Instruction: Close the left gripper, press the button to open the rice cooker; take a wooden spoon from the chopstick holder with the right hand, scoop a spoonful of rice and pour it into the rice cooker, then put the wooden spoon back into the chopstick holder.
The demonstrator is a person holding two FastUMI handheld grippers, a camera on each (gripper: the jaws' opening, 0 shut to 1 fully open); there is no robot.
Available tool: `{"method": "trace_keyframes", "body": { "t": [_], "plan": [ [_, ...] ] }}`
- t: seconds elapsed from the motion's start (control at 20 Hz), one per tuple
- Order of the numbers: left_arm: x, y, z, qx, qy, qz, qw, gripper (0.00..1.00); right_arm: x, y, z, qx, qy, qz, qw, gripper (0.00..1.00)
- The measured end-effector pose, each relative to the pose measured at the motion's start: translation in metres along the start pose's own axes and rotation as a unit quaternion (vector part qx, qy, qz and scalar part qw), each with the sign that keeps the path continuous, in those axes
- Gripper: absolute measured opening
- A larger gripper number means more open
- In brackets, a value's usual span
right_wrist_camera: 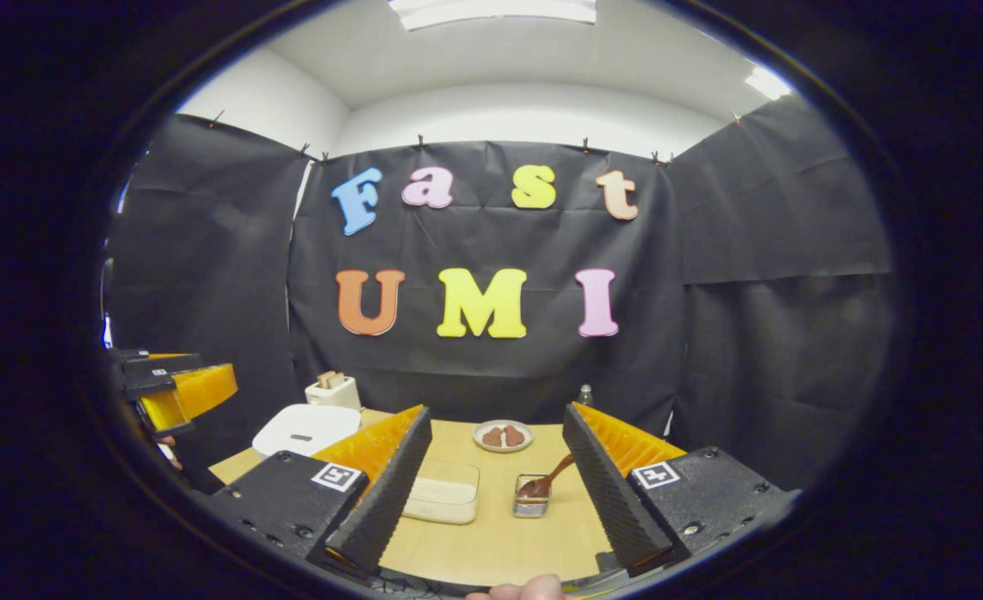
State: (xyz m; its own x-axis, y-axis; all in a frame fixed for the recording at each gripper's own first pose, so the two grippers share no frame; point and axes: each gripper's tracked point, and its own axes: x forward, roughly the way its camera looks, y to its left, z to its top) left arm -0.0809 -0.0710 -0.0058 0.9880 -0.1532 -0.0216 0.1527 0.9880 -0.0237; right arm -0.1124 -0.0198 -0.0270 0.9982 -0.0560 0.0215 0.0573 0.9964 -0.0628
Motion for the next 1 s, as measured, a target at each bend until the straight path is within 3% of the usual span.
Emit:
{"method": "trace_keyframes", "body": {
  "t": [0.35,1.0],
  "plan": [
    [-0.021,-0.004,-0.007,0.032,-0.006,-0.009,0.999,0.95,-0.023,0.013,-0.025,0.009,0.022,0.003,1.0,1.0],
    [-0.016,-0.027,-0.014,0.028,-0.009,-0.018,0.999,0.95,-0.019,-0.002,-0.036,0.021,0.025,0.003,0.999,1.0]
  ]
}}
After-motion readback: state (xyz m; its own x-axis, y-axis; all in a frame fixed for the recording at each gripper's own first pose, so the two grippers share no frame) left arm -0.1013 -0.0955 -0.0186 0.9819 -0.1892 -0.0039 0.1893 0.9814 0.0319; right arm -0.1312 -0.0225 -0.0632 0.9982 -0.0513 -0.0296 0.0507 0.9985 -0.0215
